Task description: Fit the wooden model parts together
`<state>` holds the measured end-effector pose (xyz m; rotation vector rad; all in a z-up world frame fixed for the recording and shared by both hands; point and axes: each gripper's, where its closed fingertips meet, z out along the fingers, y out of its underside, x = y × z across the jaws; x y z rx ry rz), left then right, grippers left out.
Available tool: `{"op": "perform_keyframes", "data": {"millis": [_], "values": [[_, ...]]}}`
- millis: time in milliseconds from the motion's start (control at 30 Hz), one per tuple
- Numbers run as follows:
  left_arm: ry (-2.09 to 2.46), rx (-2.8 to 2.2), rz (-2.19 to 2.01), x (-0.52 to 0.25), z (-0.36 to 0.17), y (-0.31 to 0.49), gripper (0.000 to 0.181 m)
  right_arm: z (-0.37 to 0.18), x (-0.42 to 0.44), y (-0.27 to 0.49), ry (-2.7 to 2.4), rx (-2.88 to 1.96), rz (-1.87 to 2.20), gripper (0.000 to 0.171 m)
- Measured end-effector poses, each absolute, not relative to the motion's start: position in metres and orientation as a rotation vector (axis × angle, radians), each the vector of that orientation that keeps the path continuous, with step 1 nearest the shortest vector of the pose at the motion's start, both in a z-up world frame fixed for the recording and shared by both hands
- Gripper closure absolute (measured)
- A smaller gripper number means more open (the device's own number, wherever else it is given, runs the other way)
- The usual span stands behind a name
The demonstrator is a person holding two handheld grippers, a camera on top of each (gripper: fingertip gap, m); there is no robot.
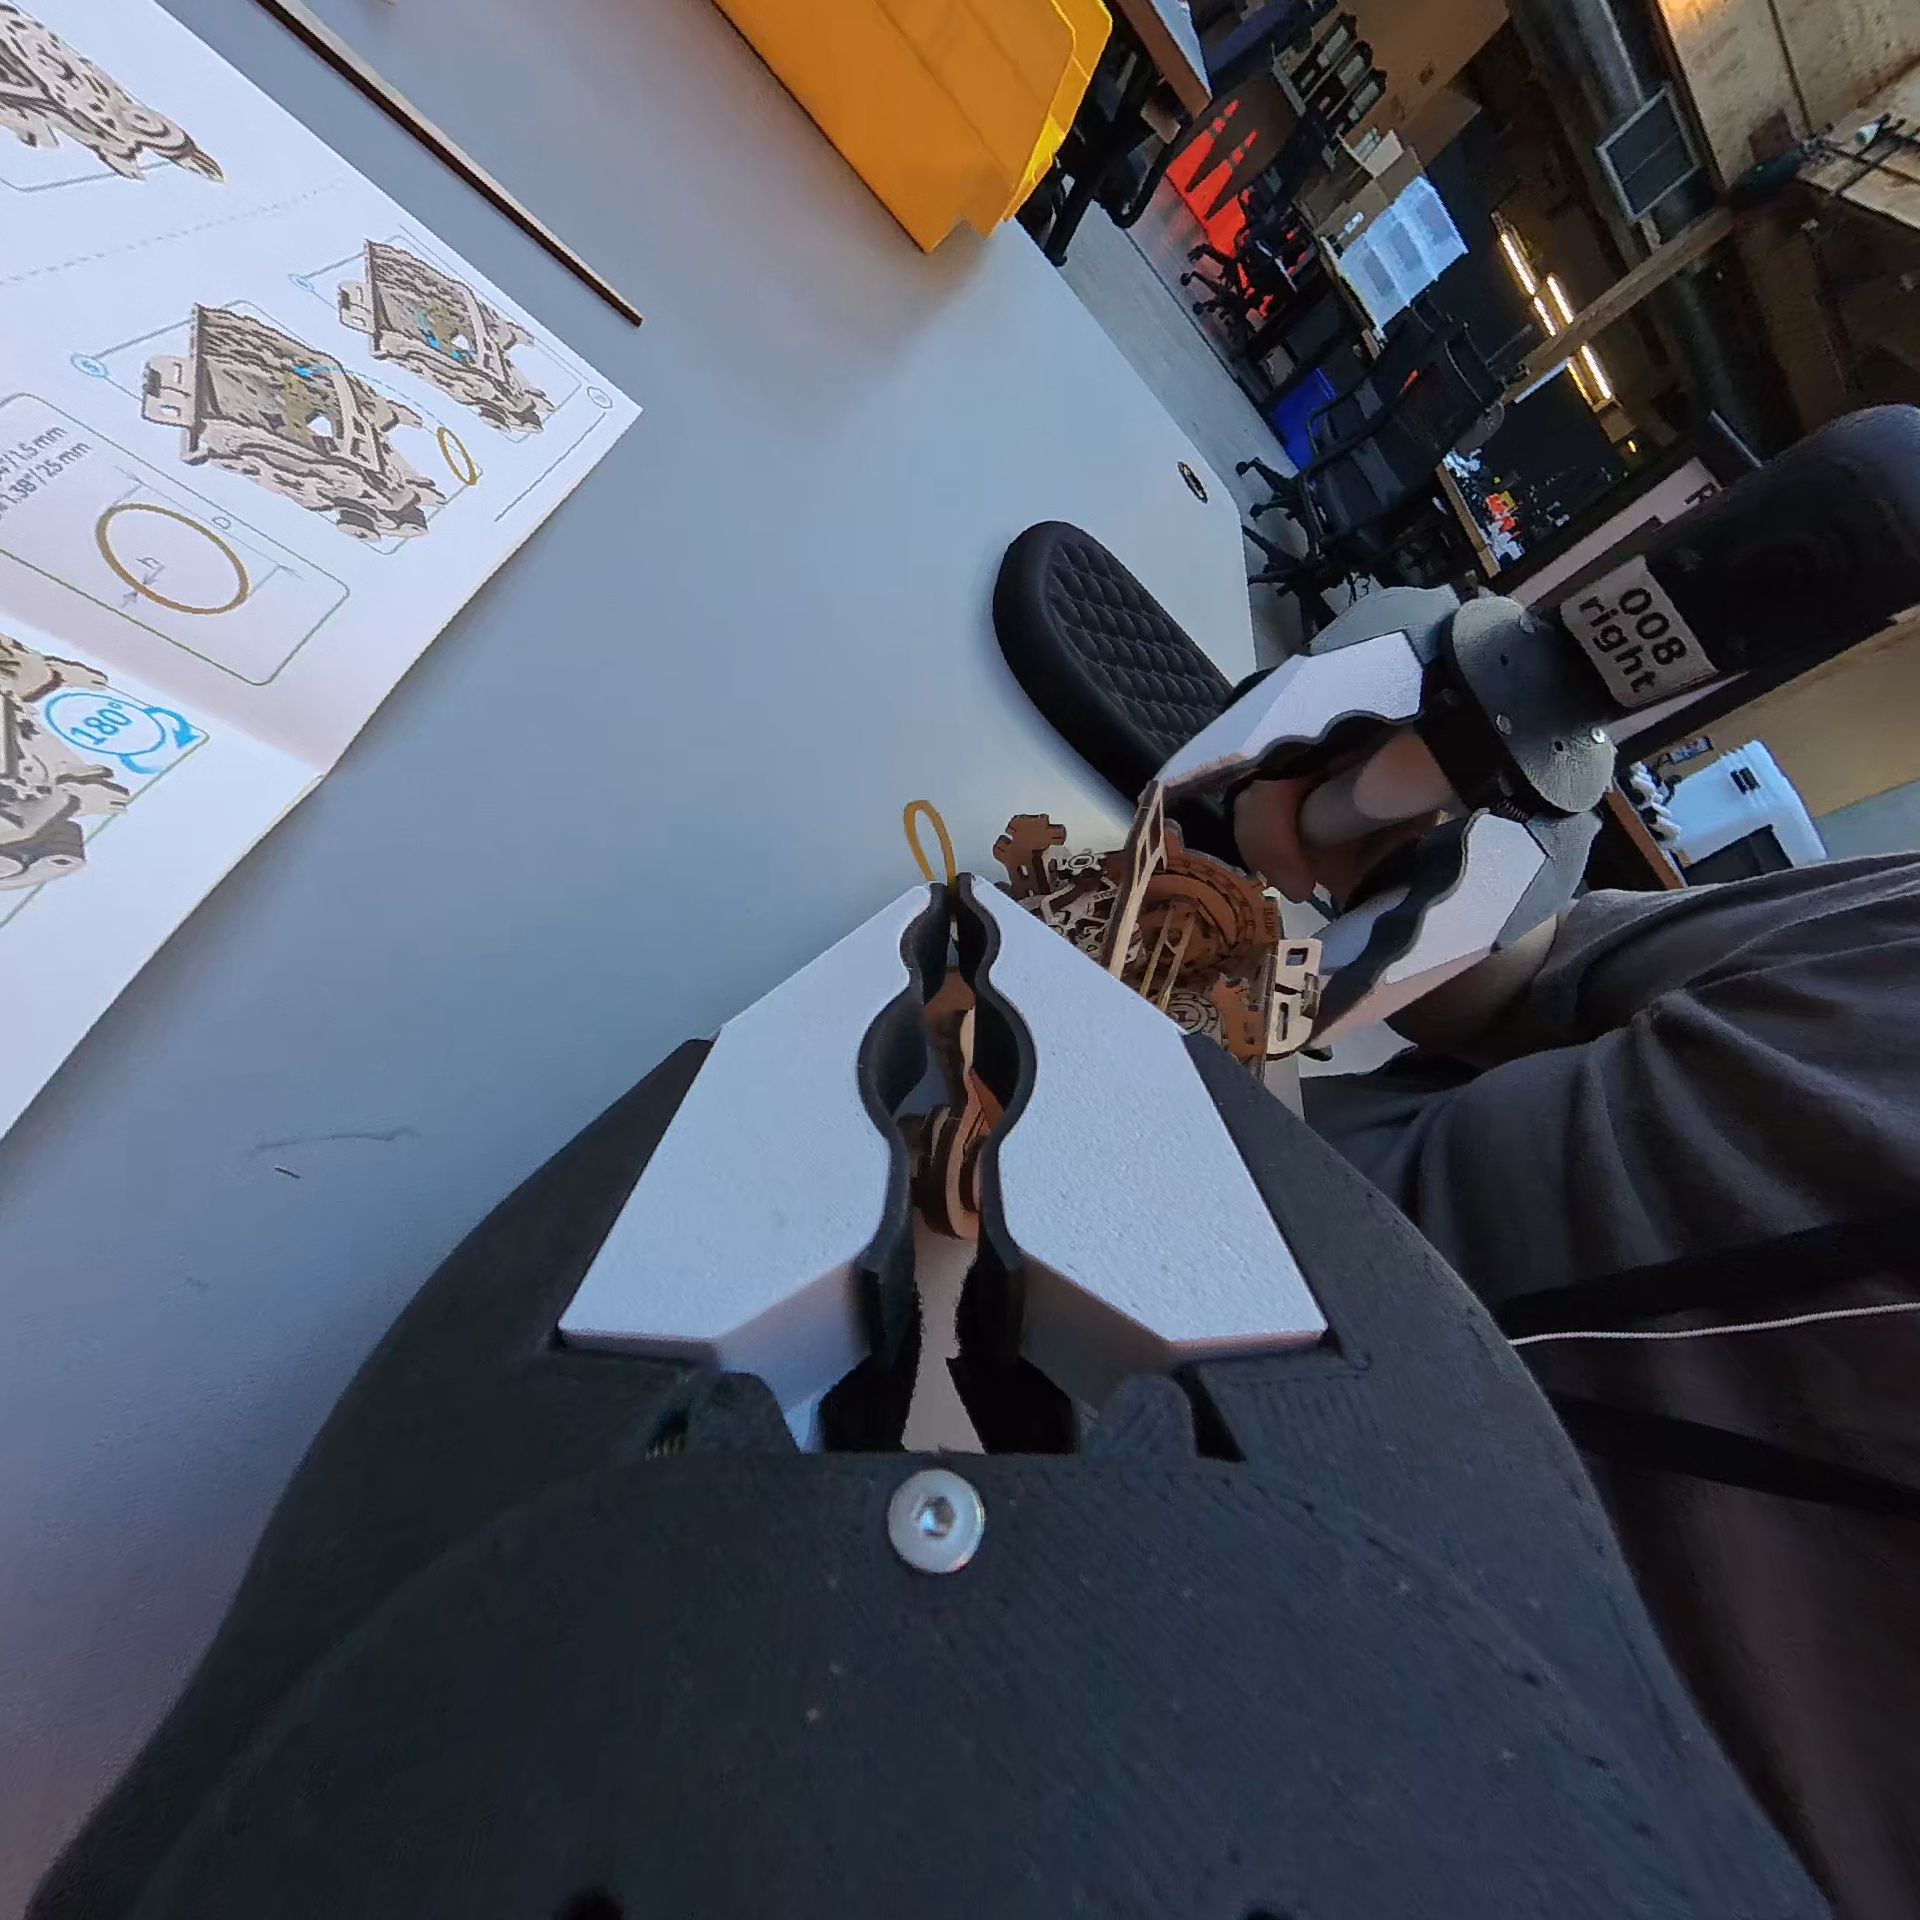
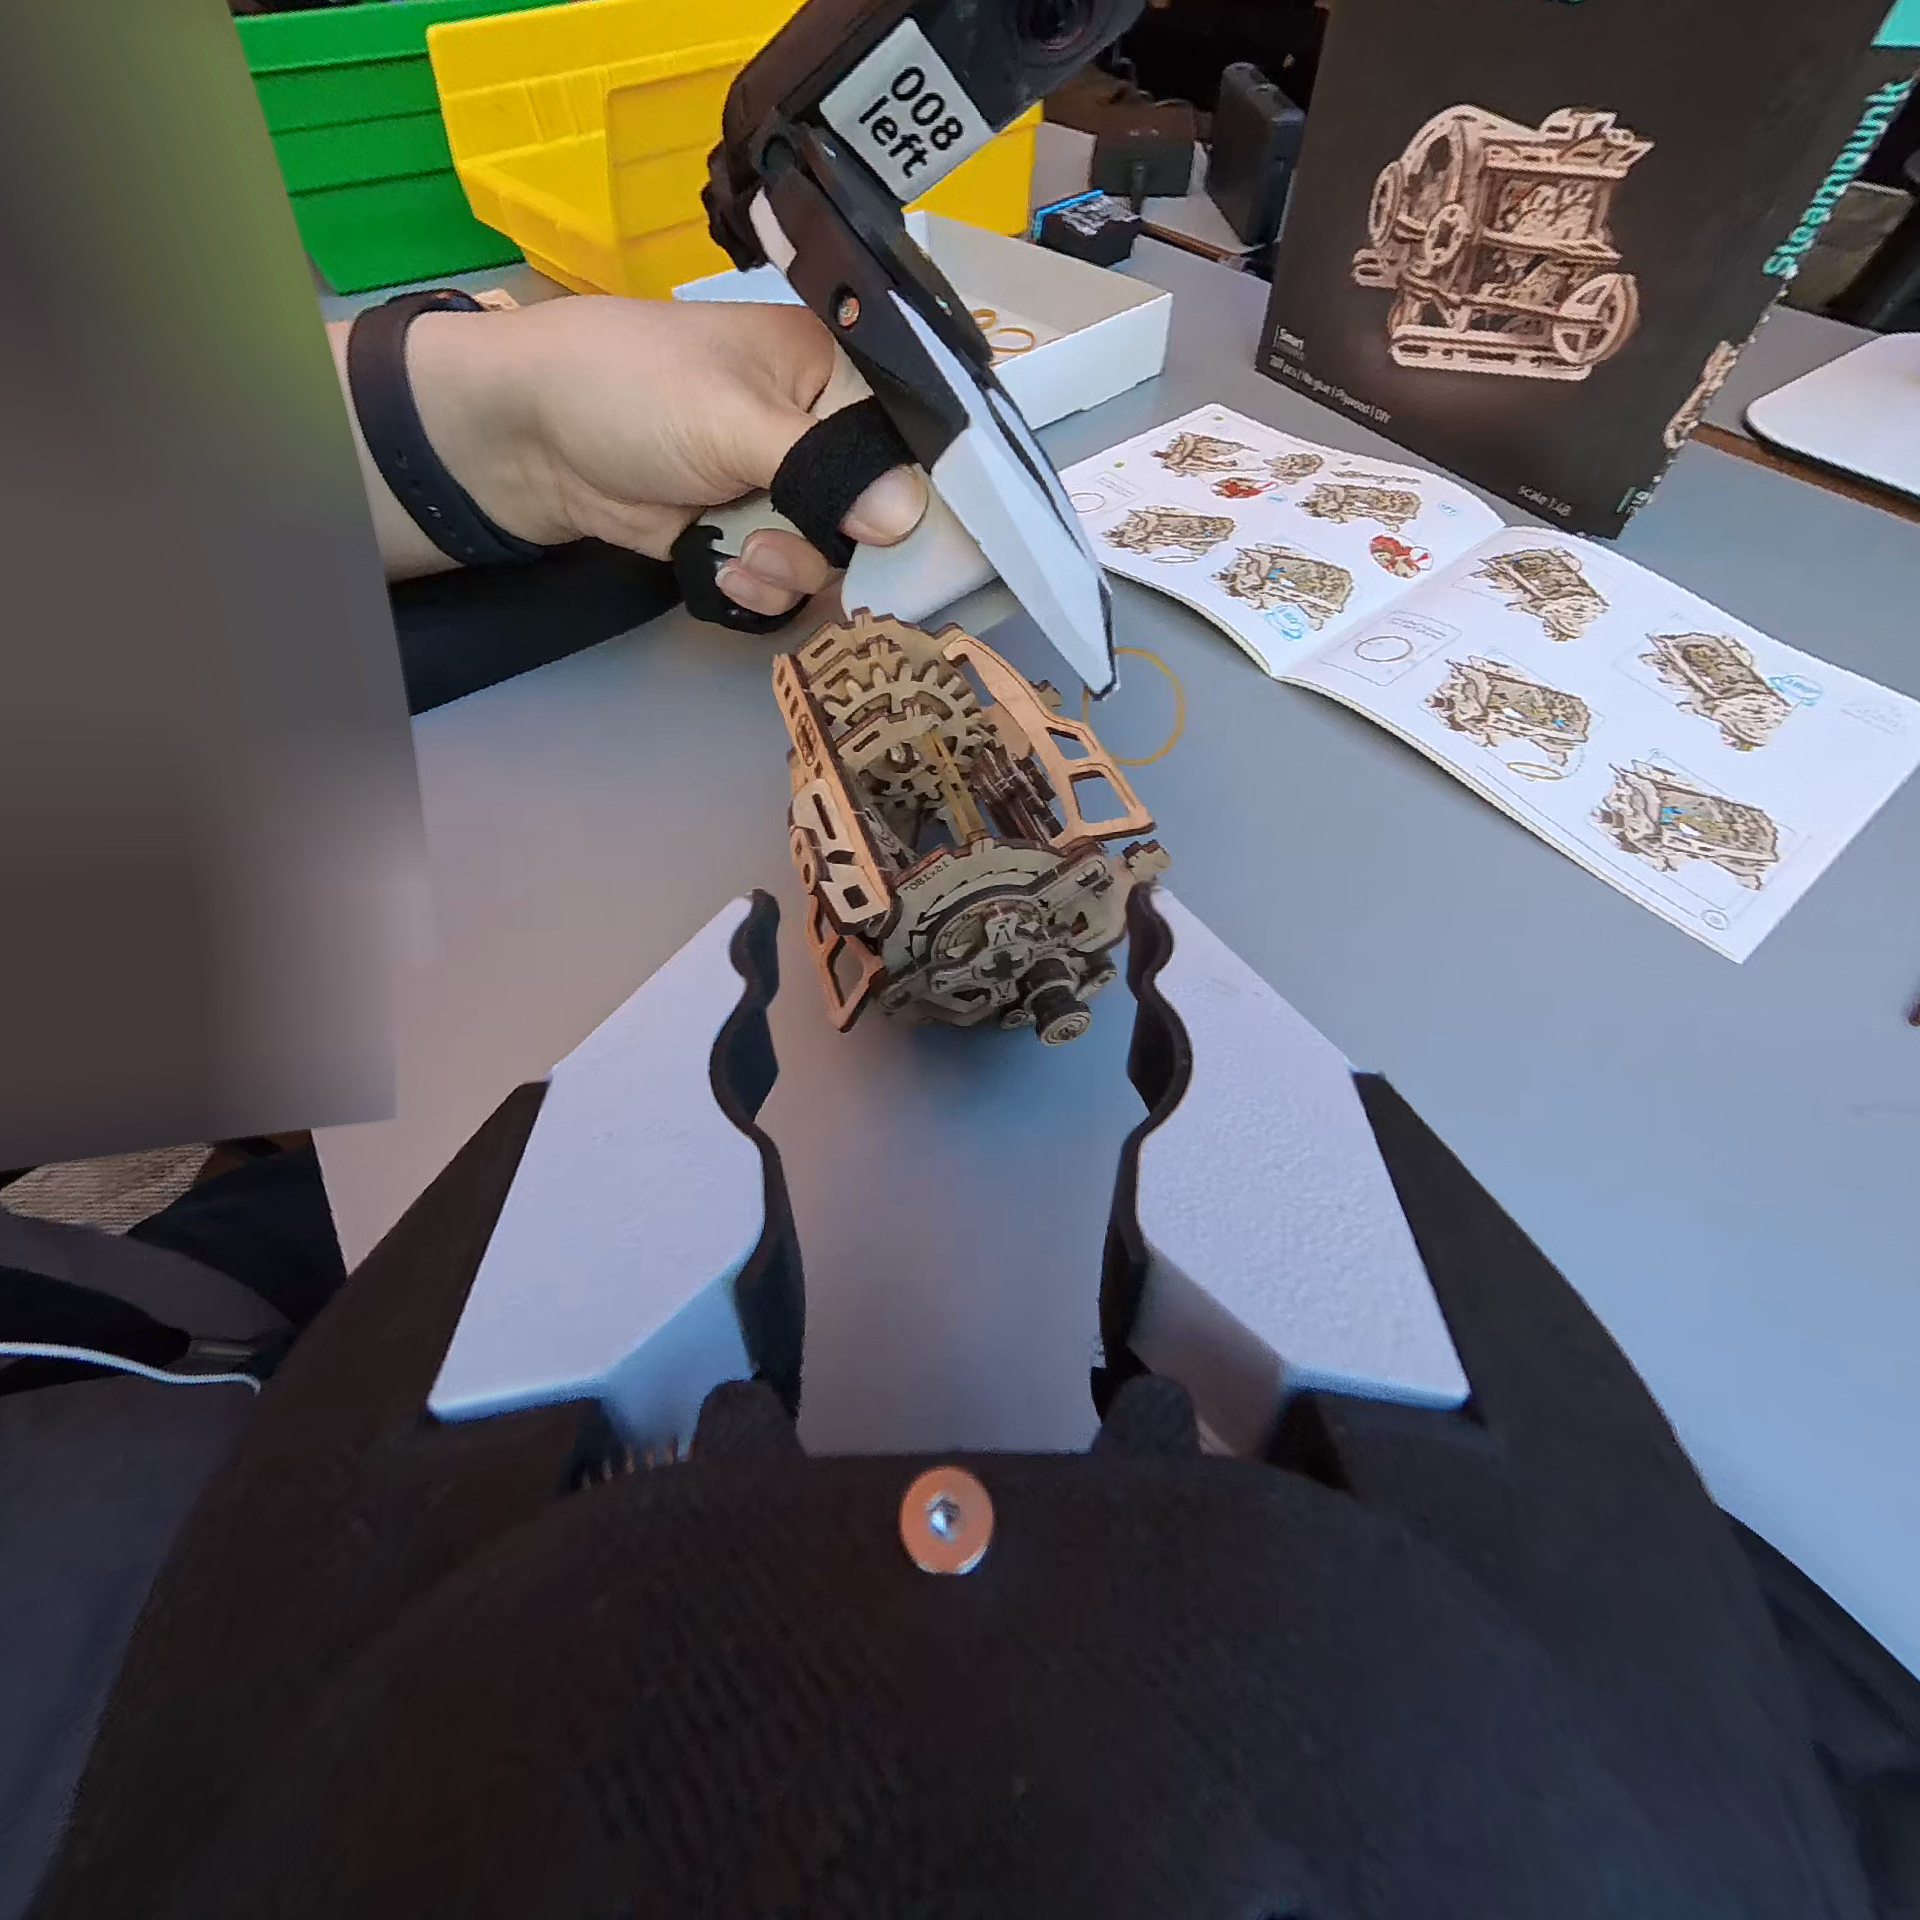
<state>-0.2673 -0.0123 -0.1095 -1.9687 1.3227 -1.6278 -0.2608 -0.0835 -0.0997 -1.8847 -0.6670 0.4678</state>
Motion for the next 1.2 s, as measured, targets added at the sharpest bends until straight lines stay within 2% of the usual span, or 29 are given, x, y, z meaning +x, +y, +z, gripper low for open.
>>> {"op": "perform_keyframes", "data": {"millis": [433,733,900,1200], "values": [[1.322,-1.945,-1.545,-0.294,-0.091,-0.005,0.181,-0.088,-0.25,-0.078,-0.959,-1.805,0.809,0.096],[1.141,-1.784,-1.807,-0.343,-0.045,-0.051,0.181,-0.103,-0.245,-0.076,-1.276,-1.813,0.901,0.095],[1.208,-1.845,-1.83,-0.34,-0.068,-0.09,0.181,-0.106,-0.251,-0.072,-1.359,-1.79,0.963,0.095],[1.155,-1.955,-1.743,-0.33,-0.094,-0.077,0.181,-0.106,-0.261,-0.086,-1.39,-1.776,1.014,0.1]]}}
